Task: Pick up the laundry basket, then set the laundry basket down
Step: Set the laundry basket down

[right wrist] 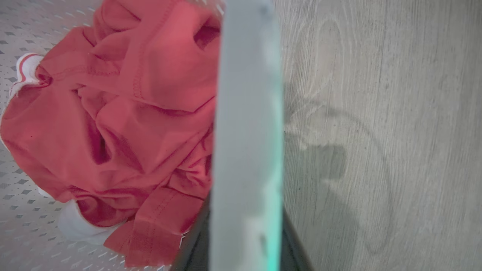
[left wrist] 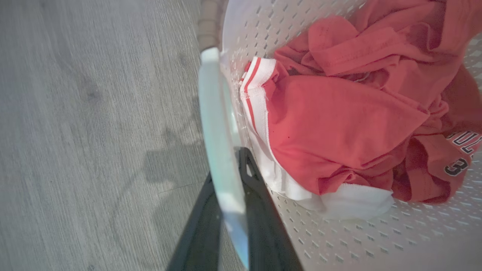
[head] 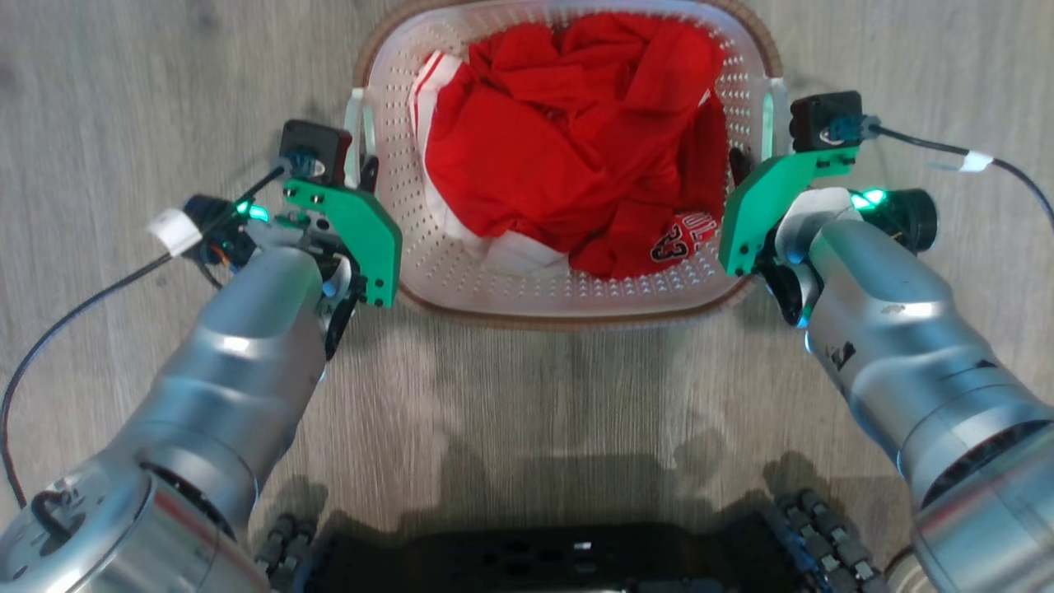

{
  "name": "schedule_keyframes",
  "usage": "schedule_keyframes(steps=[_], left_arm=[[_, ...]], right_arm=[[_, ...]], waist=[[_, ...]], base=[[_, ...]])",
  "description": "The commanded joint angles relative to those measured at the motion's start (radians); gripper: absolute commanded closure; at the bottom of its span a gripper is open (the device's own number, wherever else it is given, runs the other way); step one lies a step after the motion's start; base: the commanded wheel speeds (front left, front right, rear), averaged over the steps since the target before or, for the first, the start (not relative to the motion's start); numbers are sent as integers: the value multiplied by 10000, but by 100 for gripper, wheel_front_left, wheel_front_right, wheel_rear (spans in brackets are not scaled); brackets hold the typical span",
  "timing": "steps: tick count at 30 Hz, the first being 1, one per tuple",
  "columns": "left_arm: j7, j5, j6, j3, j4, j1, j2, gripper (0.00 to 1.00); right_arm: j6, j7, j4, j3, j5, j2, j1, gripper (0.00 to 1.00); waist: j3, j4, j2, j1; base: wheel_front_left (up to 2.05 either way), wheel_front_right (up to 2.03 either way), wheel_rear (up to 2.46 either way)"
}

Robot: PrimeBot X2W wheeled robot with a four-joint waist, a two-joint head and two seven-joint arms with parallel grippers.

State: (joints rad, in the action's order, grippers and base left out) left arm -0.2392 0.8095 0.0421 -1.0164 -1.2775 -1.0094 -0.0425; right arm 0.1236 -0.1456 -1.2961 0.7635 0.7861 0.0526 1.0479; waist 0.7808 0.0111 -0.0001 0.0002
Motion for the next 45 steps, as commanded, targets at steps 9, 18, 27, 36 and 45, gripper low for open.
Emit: schedule_keyframes(steps=[9,18,27,36,45], left_arm=[[-211,-294,-176,27,-32,-582,-250,100],[-222,-348,-172,1,-45,-721,-179,100],[-224,-458,-195,-4,13,-786,-143,100],[-225,-429,-346,65,-34,-668,-122,58],[-152,-194,-560,176,-96,-498,-110,0]], right_arm=[[71,37,55,-1025,-1508,-11,-137,100],[71,123,54,-2106,-2608,-20,-165,100],[71,117,54,-2605,-3067,-22,-200,100],[71,225,54,-2732,-3190,-23,-321,41],[71,-123,54,-3048,-3566,-23,-249,0]], waist=[[926,157,1,-2],[1217,224,1,-2],[1368,294,1,-2],[1305,277,1,-2],[1091,250,1,-2]], base=[[0,0,0],[0,0,0],[0,0,0],[0,0,0],[0,0,0]])
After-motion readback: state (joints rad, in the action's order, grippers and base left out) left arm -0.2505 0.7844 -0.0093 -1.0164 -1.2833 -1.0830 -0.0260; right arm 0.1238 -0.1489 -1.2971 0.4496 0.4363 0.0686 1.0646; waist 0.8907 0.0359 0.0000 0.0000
